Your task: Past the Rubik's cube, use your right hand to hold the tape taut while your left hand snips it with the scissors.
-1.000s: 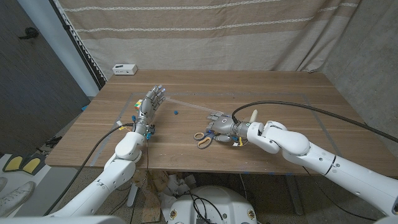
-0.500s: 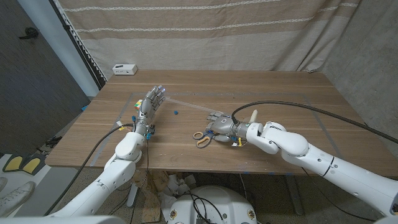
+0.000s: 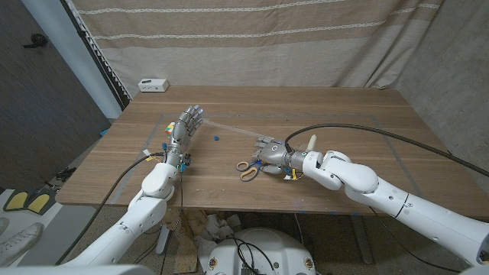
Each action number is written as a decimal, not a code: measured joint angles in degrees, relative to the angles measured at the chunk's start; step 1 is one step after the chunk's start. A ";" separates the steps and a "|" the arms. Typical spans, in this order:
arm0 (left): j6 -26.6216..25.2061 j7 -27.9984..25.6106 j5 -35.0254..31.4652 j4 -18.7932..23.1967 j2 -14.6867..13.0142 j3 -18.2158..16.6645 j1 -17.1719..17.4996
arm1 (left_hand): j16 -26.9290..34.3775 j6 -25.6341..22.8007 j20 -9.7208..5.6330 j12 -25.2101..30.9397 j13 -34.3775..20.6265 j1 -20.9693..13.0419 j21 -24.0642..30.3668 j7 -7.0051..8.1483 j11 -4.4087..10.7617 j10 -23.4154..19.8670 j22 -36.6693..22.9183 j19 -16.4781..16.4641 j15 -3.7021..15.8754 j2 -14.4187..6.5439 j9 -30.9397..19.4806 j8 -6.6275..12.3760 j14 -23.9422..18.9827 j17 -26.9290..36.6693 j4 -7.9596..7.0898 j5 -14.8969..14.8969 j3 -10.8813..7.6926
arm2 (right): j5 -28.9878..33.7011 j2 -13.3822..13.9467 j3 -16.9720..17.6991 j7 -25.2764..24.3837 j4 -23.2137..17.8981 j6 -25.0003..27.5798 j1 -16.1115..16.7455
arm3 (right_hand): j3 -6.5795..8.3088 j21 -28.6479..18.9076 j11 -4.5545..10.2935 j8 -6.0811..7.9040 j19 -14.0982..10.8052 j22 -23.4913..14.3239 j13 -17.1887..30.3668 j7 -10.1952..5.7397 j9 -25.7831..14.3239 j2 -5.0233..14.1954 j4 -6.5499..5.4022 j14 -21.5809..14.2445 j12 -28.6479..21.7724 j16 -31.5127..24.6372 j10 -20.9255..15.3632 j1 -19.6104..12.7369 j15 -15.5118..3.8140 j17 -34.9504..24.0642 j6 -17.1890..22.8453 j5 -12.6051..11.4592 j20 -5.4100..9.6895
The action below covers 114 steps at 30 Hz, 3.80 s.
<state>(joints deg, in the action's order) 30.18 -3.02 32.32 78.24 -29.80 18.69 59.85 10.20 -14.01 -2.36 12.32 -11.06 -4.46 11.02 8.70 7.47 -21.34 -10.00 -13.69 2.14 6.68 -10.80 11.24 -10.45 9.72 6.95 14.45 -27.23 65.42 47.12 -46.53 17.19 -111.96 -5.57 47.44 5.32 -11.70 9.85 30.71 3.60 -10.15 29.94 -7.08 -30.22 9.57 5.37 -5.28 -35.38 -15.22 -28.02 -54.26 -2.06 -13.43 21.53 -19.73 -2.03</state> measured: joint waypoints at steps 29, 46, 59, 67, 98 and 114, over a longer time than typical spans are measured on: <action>0.28 -0.57 -0.05 0.52 0.10 -0.11 0.87 | 0.00 -0.73 0.00 0.00 0.01 0.61 0.00 0.09 0.00 0.00 0.00 0.00 0.00 -0.15 0.00 0.23 0.00 0.00 -0.08 0.00 0.40 | -2.39 0.69 0.07 -10.81 3.15 -1.98 1.14 | 1.30 -1.86 -1.49 22.32 -10.37 -0.67 1.88 1.38 -19.13 0.17 1.90 -19.29 -14.27 -14.27 -3.22 -11.30 -0.50 -14.60 0.50 1.15 -0.03; 0.28 -0.25 0.02 -0.47 0.58 0.16 0.17 | 0.00 -1.15 0.31 0.00 0.01 1.21 0.00 0.52 -0.32 -0.31 0.00 0.31 0.00 -0.14 0.00 0.23 0.00 0.00 -0.31 0.00 0.63 | -4.40 0.53 0.19 -13.57 4.87 -2.51 0.86 | 0.33 -2.29 -2.70 25.39 -13.65 -0.66 1.88 3.02 -12.46 -0.67 0.27 -24.98 -15.24 -16.38 -4.46 -12.14 -0.66 -15.67 2.15 2.90 0.58; 0.28 0.42 0.35 -1.57 1.13 0.50 -0.51 | 0.00 -1.35 0.31 0.00 0.01 1.21 0.00 0.71 0.00 -0.62 0.00 0.31 0.00 -0.15 0.00 0.23 0.00 0.00 -0.55 0.00 0.87 | -8.41 1.04 1.69 -17.04 4.85 -4.37 1.17 | 1.17 -4.00 -5.26 25.61 -20.27 -0.65 1.88 5.85 -7.70 -1.55 1.82 -34.28 -15.24 -16.78 -7.01 -15.28 -1.56 -14.61 5.64 4.28 3.71; 0.43 0.59 0.44 -1.99 1.47 0.68 -0.67 | 0.00 -1.34 0.30 0.00 0.01 1.45 0.00 0.71 -0.22 -0.84 0.00 0.31 0.00 0.06 0.00 0.22 0.00 0.00 -0.79 0.00 1.11 | -11.77 1.56 3.42 -19.84 4.06 -6.72 2.23 | 2.09 -4.75 -3.45 27.06 -23.75 -0.65 14.22 -0.45 -6.21 -3.03 2.37 -38.33 -22.25 -16.32 -9.95 -16.75 -2.55 -13.47 13.13 5.55 4.47; 0.80 0.17 0.48 -1.20 1.65 0.78 0.15 | 0.00 -1.64 0.30 0.00 0.01 2.26 0.00 0.41 -0.21 -0.82 0.00 0.31 0.00 -0.30 0.00 0.22 0.00 0.00 -1.18 0.00 1.50 | -25.09 0.46 8.72 -24.22 4.25 -10.76 5.99 | 3.37 -6.74 -3.06 28.98 -27.68 -1.21 19.58 0.24 -4.17 -5.50 2.47 -47.97 -26.14 -15.66 -9.73 -19.22 -5.42 -13.63 14.09 8.44 4.59; 0.80 0.75 0.88 -1.94 1.96 0.98 -0.39 | 0.00 -1.64 0.30 0.00 0.01 2.26 0.00 0.41 -0.41 -1.02 0.00 0.31 0.00 -0.30 0.00 0.22 0.00 0.00 -1.42 0.00 1.74 | -35.48 -1.00 12.35 -25.02 2.52 -13.00 8.64 | 3.65 -8.73 1.41 31.61 -29.21 -2.01 24.49 -0.41 -7.08 -6.39 2.19 -50.81 -29.47 -16.79 -12.17 -20.12 -5.83 -17.87 12.60 8.61 4.69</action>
<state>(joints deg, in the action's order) 30.98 -2.27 33.20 76.29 -27.84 19.67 59.46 10.20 -15.65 -2.06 12.32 -11.05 -2.20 11.02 9.11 7.06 -22.36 -10.00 -13.39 2.14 6.38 -10.80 11.46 -10.45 9.72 5.53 14.44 -25.48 29.95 46.12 -34.18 -7.83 -109.43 -18.57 56.09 8.97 -20.44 11.26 62.31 -25.61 -12.16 54.43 -7.49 -37.30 3.18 7.56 -56.09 -64.86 -32.01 -40.20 -74.38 -7.89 -31.30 34.12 -11.13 2.66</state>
